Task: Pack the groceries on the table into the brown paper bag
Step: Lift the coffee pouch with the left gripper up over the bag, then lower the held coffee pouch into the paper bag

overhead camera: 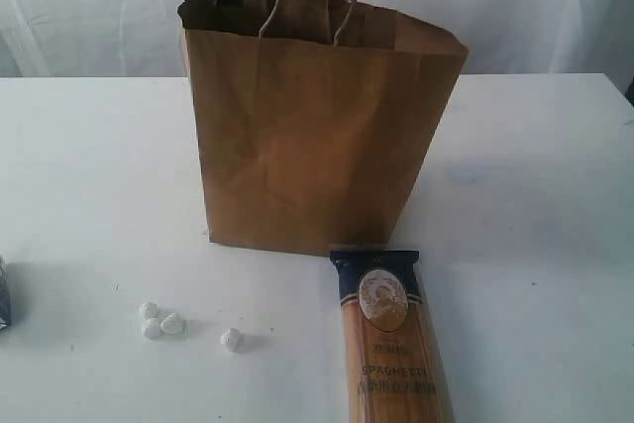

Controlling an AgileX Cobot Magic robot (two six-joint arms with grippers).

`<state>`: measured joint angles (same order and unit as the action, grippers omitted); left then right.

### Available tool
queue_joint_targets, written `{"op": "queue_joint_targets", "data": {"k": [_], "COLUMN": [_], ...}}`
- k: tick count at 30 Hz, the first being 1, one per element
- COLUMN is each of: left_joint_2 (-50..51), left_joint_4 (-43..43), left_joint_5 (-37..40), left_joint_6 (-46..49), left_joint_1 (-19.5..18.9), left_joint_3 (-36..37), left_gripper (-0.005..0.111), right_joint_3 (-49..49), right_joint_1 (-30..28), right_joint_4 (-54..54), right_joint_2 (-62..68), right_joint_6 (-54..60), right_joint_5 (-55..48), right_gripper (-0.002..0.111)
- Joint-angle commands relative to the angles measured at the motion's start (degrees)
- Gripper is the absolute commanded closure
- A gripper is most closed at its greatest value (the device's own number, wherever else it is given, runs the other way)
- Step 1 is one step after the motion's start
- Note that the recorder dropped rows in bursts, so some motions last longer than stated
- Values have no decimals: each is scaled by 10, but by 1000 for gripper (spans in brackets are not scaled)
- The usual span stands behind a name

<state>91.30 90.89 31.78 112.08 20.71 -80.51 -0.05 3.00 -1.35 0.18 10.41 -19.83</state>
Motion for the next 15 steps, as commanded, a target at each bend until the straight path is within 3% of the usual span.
{"op": "queue_joint_targets", "data": {"k": [1,8,15], "left_joint_2": [2,2,2], "left_joint_4": [12,-128,-134], "left_joint_5": [63,70,9], "left_joint_6": [7,-109,-106], "left_joint_1": [0,0,0], "left_joint_3": [-2,-2,-2], "left_gripper": [107,107,107], "right_joint_3": [0,0,0], "right_joint_1": [-3,-1,-1], "right_joint_4": [-1,-1,-1], "right_joint_2": [-2,-2,-2], "right_joint_6": [-1,-1,-1], "right_joint_5": [2,2,2], "right_gripper": [108,108,108]}}
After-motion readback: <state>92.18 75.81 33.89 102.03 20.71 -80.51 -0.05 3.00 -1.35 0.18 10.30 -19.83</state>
